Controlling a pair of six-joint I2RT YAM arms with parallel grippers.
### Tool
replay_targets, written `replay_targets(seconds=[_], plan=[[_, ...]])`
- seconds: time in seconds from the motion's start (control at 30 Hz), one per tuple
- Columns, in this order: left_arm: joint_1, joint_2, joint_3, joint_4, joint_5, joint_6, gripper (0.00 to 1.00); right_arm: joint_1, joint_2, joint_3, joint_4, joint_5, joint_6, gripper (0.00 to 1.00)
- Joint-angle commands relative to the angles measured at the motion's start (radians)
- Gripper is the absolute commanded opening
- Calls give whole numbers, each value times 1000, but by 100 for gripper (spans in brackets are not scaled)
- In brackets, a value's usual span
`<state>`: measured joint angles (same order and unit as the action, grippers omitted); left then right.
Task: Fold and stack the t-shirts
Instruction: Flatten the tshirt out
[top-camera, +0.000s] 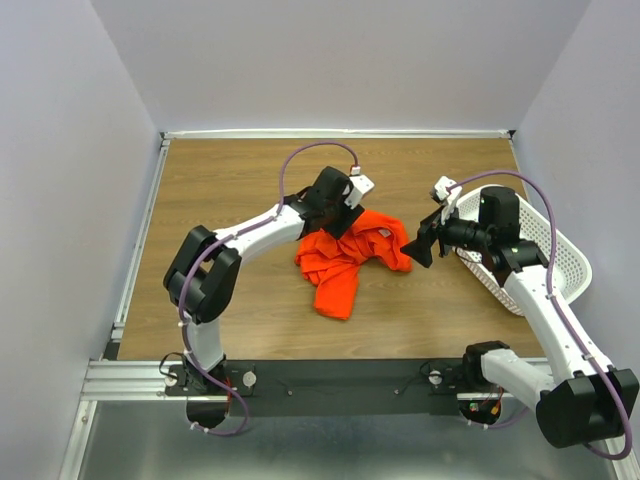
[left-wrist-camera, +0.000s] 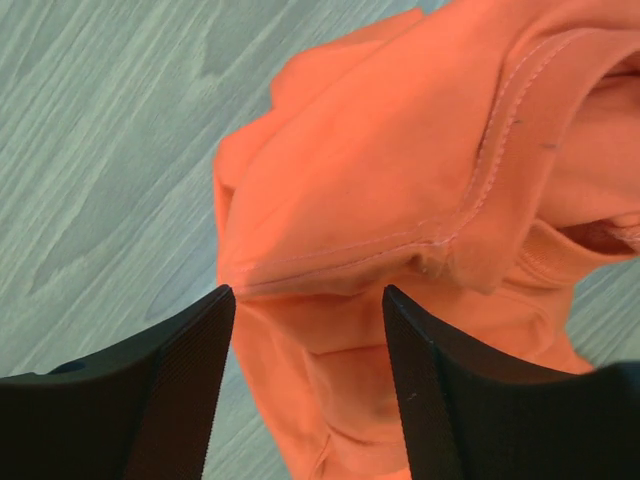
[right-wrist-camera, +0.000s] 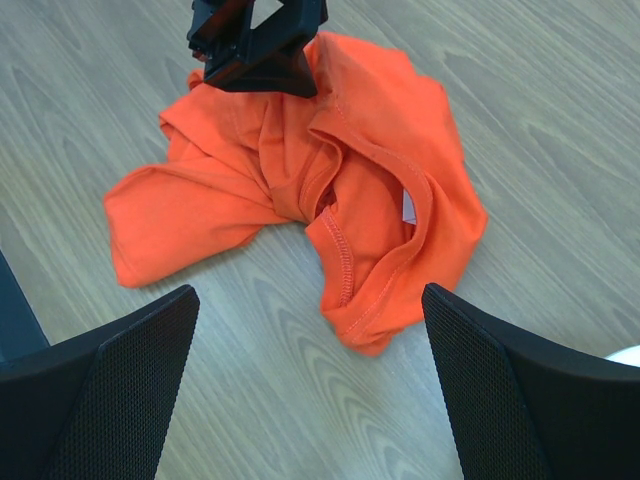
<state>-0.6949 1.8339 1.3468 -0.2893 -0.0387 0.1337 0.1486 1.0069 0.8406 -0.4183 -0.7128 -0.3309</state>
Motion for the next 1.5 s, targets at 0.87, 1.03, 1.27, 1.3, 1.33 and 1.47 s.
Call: replay_targets(seconds=[0.87,1.03,1.27,1.3,1.33,1.47], plan=[[-20,-2,340,82,-42,113,0,-6,13,-12,7,16,4,100],[-20,85,478,88,-85,136,0,-9,12,-12,7,24,4,100],[-18,192,653,151,-70,167,0,-9,13,-11,7,30,4,100],[-18,203,672,159,-63,173,0,-12,13,-11,7,30,3,100],[-18,237,711,167,-50,191,0,-11,15,-11,7,30,3,100],[-20,358,820,278,-70,215,0,-11,24,-12,7,21,3,100]])
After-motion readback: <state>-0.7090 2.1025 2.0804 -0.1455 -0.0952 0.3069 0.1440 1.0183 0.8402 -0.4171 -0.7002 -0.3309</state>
